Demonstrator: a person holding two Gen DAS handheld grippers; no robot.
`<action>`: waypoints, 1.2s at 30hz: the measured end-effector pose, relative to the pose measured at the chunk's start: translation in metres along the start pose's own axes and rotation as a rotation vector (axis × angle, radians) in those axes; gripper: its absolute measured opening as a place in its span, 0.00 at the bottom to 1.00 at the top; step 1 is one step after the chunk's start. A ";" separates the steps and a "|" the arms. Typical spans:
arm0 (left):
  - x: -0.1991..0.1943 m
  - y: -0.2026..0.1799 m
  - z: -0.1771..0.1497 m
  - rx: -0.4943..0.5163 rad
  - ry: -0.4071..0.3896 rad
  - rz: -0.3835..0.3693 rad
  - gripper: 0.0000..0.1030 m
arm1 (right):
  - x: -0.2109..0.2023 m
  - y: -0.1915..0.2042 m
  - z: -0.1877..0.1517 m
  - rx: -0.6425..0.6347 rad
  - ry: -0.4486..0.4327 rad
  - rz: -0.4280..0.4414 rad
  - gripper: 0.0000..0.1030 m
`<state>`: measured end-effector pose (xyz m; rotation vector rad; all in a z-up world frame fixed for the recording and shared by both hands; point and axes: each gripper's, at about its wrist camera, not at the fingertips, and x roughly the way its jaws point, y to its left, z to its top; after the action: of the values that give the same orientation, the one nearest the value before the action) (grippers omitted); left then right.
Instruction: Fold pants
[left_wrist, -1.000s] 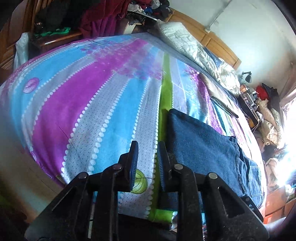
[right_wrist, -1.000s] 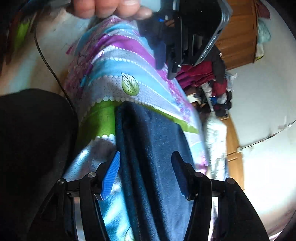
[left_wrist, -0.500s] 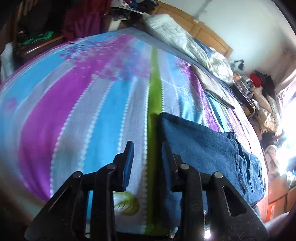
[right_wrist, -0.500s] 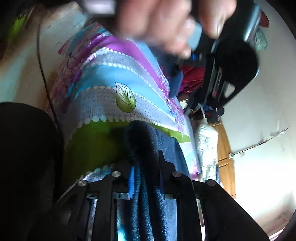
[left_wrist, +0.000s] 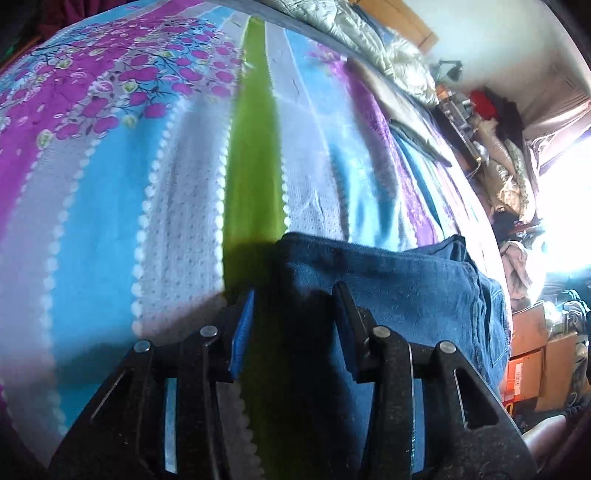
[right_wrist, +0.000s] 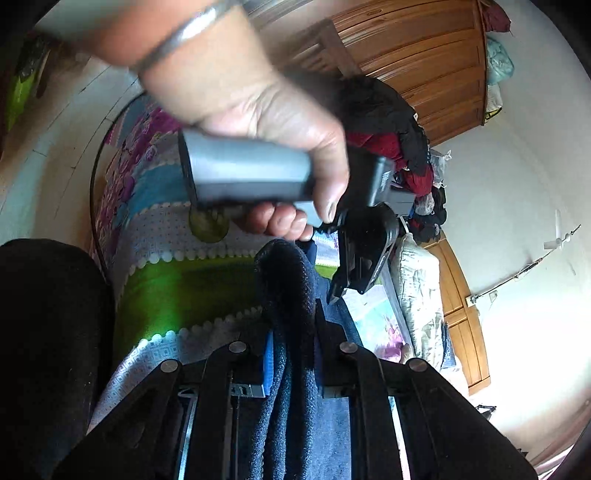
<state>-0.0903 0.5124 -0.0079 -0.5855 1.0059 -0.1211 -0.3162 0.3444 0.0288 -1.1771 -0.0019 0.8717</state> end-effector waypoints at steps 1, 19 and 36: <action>-0.001 0.002 0.001 -0.020 -0.004 -0.027 0.43 | -0.003 -0.004 -0.001 0.008 -0.002 0.001 0.16; -0.017 -0.025 0.009 -0.019 -0.088 -0.068 0.20 | -0.028 -0.074 0.000 0.226 -0.029 0.036 0.15; 0.007 -0.381 0.013 0.293 -0.145 -0.258 0.14 | -0.185 -0.264 -0.280 1.299 0.122 -0.021 0.15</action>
<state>-0.0120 0.1952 0.1877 -0.4453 0.7507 -0.4413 -0.1666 -0.0171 0.2006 -0.0005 0.5685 0.5733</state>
